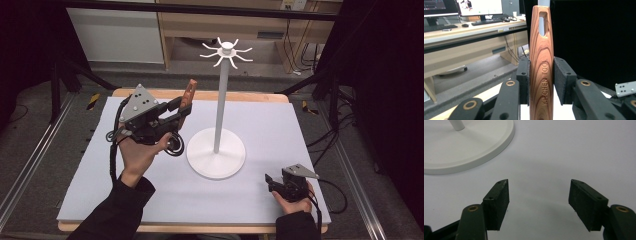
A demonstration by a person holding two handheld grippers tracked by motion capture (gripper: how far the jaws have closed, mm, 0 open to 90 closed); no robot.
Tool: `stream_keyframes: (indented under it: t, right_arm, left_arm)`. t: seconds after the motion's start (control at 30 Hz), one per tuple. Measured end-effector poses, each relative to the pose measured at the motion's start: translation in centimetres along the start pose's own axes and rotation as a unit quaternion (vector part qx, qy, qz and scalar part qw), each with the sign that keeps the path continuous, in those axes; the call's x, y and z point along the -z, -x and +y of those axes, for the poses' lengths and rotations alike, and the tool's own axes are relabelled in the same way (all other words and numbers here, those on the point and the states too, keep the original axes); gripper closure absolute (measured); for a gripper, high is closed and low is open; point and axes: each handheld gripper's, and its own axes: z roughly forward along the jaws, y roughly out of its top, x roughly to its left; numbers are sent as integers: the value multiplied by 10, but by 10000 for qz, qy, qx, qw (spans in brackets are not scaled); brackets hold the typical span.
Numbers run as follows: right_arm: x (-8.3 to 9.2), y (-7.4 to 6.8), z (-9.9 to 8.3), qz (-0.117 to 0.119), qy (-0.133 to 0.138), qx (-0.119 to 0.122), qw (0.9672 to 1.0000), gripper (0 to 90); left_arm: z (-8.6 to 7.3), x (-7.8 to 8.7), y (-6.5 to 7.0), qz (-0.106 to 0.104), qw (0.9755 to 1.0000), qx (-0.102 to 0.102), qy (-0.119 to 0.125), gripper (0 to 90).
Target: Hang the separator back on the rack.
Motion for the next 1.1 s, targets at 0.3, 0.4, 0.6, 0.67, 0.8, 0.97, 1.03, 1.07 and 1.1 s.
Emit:
stream_keyframes:
  t: [0.3,0.4,0.6,0.67,0.8,0.97,1.03,1.07,1.1]
  right_arm:
    - [1,0,0,29,-8,-39,10000,333]
    - [1,0,0,27,3,-33,10000,333]
    - [1,0,0,41,14,-37,10000,333]
    - [1,0,0,38,10,-36,10000,333]
    - [1,1,0,25,7,-44,10000,333]
    - [1,1,0,24,4,-36,10000,334]
    - [1,1,0,27,5,-39,10000,334]
    - [1,1,0,31,9,-41,10000,334]
    - [1,1,0,38,7,-47,10000,334]
  left_arm:
    - [14,0,7,9,9999,-90,130,679]
    - [16,-1,9,-32,9999,-52,131,678]
    - [22,-4,8,-16,9998,-122,179,679]
    - [24,-5,9,-31,9997,-125,192,679]
    - [28,-7,10,-51,9998,-88,187,679]
    - [33,-10,10,-37,9997,-89,204,679]
    - [34,-10,9,-11,9996,-112,242,678]
    - [34,-12,9,-42,9998,-58,208,679]
    - [35,-12,9,-43,9998,-59,211,679]
